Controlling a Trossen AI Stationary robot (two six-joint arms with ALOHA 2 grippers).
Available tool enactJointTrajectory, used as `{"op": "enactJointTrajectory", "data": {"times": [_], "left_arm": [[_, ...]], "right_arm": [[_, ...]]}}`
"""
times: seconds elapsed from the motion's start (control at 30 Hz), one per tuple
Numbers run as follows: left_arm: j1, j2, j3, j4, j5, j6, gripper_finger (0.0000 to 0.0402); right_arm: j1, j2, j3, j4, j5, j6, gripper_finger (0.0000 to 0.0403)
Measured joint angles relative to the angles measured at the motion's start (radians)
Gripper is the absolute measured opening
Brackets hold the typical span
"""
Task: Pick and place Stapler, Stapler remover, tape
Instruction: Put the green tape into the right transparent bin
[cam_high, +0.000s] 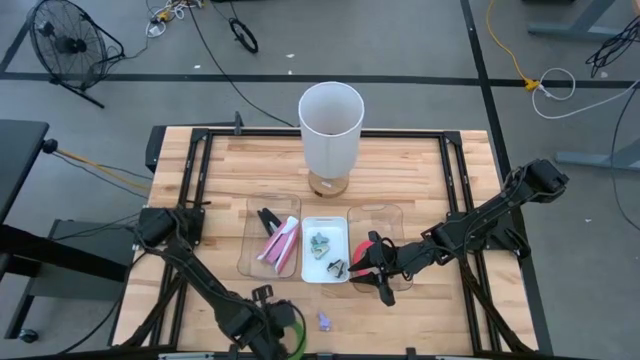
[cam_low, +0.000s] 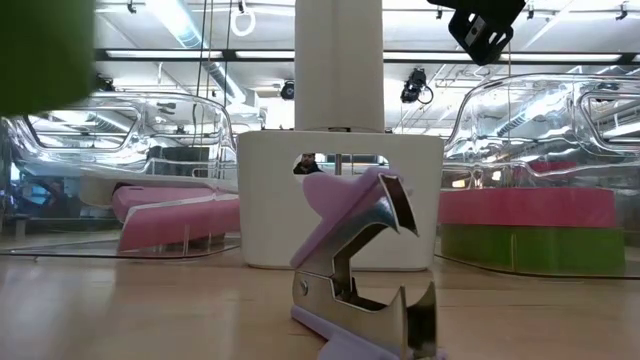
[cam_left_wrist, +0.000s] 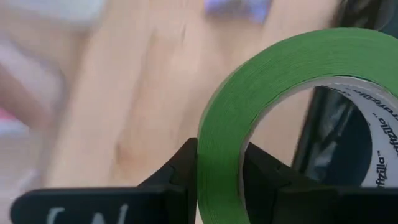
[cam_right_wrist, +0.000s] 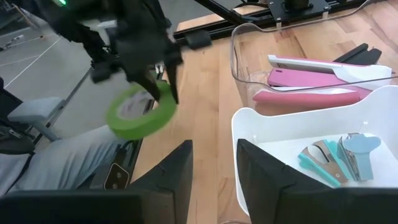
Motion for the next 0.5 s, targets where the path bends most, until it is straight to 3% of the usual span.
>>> {"op": "enactJointTrajectory", "data": {"times": [0.27,0.5], "left_arm": [[0.034,-0.001,0.234,-0.294,-0.216,0.119,0.0088],[0.121,-0.004,0.321,-0.430,-0.319,0.197,0.0088]], "right_arm": [[0.000,0.000,0.000,0.001,0.053,-0.011,0.0123],[0.000,0.000,0.000,0.006,0.052,-0.011,0.0123]]}}
